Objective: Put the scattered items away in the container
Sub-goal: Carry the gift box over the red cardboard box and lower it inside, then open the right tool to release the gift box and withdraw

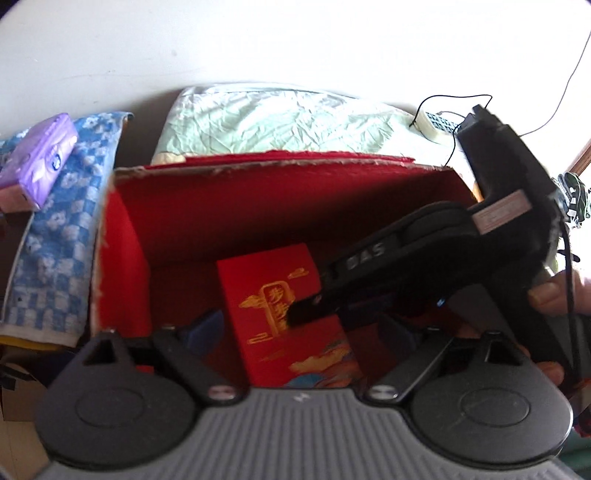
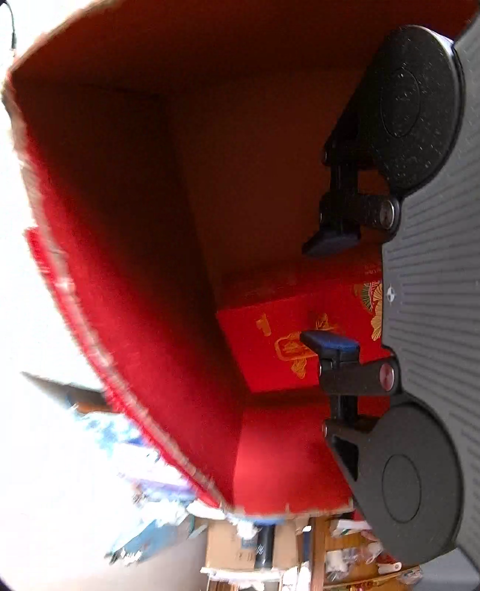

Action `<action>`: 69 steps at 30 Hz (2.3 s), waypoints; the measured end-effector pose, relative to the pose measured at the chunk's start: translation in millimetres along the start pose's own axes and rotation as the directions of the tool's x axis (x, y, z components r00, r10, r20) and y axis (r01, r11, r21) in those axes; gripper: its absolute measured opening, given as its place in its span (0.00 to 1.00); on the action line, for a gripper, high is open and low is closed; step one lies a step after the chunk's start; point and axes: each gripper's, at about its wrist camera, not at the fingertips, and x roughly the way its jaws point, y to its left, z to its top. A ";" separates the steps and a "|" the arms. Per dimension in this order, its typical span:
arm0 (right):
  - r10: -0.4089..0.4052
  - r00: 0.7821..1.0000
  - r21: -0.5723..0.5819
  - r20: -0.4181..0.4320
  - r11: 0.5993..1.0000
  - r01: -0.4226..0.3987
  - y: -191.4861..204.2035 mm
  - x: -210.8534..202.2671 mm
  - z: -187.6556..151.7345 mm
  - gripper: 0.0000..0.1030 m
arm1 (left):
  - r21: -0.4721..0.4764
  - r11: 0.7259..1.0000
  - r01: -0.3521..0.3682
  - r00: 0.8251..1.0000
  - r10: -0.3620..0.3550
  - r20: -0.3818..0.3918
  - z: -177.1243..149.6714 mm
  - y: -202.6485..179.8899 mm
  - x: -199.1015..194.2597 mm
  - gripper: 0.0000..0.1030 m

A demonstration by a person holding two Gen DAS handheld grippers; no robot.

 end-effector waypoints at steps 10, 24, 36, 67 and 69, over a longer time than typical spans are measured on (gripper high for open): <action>0.068 0.993 0.016 -0.094 0.998 -0.066 29.9 26.3 -14.0 0.45 | 0.007 1.000 0.022 1.000 -0.022 0.008 -3.1 15.1 -16.8 0.62; -0.037 0.997 -0.117 0.073 0.992 0.045 29.4 -11.7 -38.1 0.50 | 0.088 0.993 -0.084 0.988 0.072 0.137 -9.8 -9.1 -39.3 0.99; -0.151 0.932 -0.109 0.329 0.974 0.197 -10.5 -94.3 -82.6 0.63 | -0.006 0.953 -0.302 0.943 0.300 0.148 -16.5 -20.8 -47.3 0.99; -0.048 0.877 -0.263 0.478 0.945 0.195 -6.1 -148.5 -161.1 0.74 | -0.210 0.814 -0.541 0.818 0.567 0.090 -86.7 -85.2 -86.6 0.99; -0.027 0.881 -0.272 0.473 0.946 0.175 -8.6 -150.7 -166.5 0.74 | -0.213 0.812 -0.543 0.818 0.569 0.084 -91.9 -88.3 -87.6 0.99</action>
